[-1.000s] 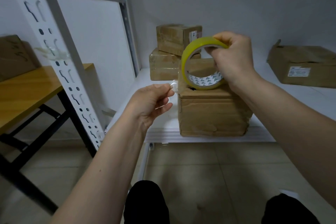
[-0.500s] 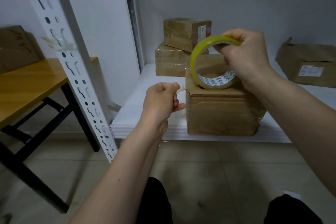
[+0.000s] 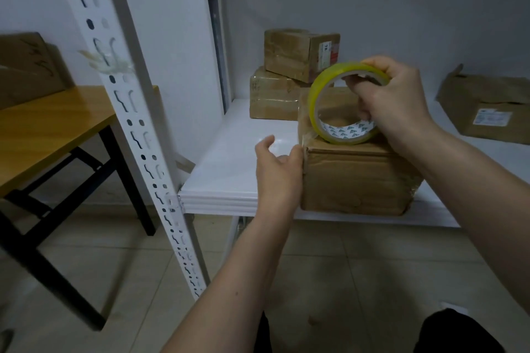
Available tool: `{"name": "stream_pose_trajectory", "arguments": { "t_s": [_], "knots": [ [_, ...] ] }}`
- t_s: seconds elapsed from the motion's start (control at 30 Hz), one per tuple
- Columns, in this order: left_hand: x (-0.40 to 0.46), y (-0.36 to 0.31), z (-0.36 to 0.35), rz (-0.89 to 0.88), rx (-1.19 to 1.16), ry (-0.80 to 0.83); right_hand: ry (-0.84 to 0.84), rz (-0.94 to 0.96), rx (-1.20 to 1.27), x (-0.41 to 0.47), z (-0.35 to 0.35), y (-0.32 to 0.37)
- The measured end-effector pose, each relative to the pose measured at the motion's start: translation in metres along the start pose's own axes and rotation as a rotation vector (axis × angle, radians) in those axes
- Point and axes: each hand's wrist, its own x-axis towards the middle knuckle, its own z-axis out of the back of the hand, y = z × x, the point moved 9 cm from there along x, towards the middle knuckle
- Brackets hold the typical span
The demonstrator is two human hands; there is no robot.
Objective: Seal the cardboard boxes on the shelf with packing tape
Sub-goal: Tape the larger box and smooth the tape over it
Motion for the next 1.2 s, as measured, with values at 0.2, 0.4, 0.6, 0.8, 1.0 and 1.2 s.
{"name": "stream_pose_trajectory", "arguments": {
  "t_s": [0.2, 0.4, 0.6, 0.8, 1.0, 1.2],
  "knots": [
    [-0.002, 0.002, 0.012, -0.133, 0.241, -0.050, -0.021, -0.040, 0.032, -0.004, 0.003, -0.003],
    [-0.054, -0.035, -0.021, -0.493, 0.132, -0.039, 0.023, -0.176, 0.178, -0.005, -0.004, -0.019],
    [-0.029, -0.026, -0.032, -0.412, 0.176, 0.013, -0.006, -0.244, 0.217, -0.002, -0.005, -0.030],
    [-0.031, -0.014, -0.019, -0.355, 0.238, -0.034, -0.016, -0.280, 0.257, -0.003, -0.005, -0.038],
    [-0.035, -0.046, -0.016, -0.649, 0.272, -0.148, -0.035, -0.273, 0.234, -0.009, -0.001, -0.037],
    [-0.030, -0.035, -0.011, -0.527, 0.294, -0.113, -0.036, -0.269, 0.181, -0.013, 0.002, -0.034]
  ]
}}
